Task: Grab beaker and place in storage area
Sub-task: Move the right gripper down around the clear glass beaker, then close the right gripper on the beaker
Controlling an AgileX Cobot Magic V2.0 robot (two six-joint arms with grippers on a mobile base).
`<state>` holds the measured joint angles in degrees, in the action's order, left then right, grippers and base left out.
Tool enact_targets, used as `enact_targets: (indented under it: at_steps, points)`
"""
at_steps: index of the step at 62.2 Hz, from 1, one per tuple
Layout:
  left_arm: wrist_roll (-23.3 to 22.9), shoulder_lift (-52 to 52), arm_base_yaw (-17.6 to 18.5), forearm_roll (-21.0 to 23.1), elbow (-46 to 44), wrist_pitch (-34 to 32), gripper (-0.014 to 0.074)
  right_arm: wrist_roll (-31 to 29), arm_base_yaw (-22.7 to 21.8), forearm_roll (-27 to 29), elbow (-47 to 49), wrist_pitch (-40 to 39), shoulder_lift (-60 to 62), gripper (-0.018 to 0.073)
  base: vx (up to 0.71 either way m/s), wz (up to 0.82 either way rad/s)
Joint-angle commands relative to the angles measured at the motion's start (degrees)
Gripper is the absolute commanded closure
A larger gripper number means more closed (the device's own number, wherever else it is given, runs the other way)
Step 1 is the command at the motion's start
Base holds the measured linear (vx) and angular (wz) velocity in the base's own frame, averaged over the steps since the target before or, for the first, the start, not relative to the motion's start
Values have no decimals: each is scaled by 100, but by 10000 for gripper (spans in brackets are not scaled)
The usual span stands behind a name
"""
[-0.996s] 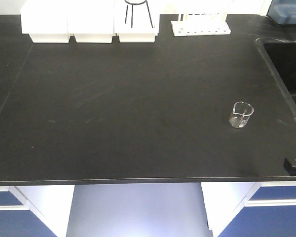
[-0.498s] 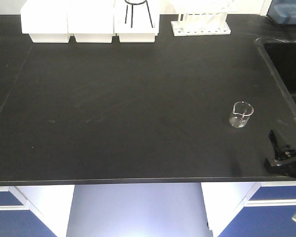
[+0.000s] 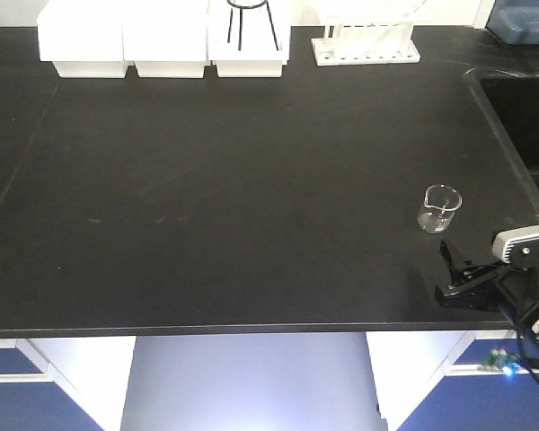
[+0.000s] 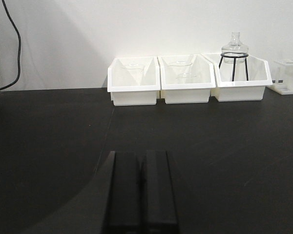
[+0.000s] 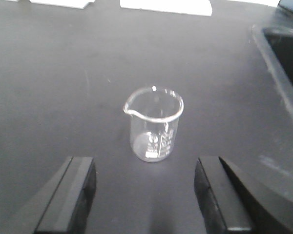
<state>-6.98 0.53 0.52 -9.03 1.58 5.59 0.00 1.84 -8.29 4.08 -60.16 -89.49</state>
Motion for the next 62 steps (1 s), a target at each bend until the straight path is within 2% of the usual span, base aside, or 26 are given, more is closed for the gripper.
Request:
enact_targets:
  at_steps: [1,6,27,42,62]
  points:
    - [-56,85,1,6,-115,-472,603,-85,-25,38,105,-1353,-392,56,0,0]
    - [-56,85,1,6,-115,-472,603,-85,-25,86,105,-1678,-800,56,0,0]
    - [-56,85,1,6,-115,-472,603,-324,-25,-90,542,-1678,-1422,56,0,0]
    - [-56,85,1,6,-115,-472,603,-324,-25,-122,1103,-1086,-1443,56,0,0]
    - [-56,85,1,6,-115,-472,603,-255,-25,-216,1603,-1184,-2045,56,0,0]
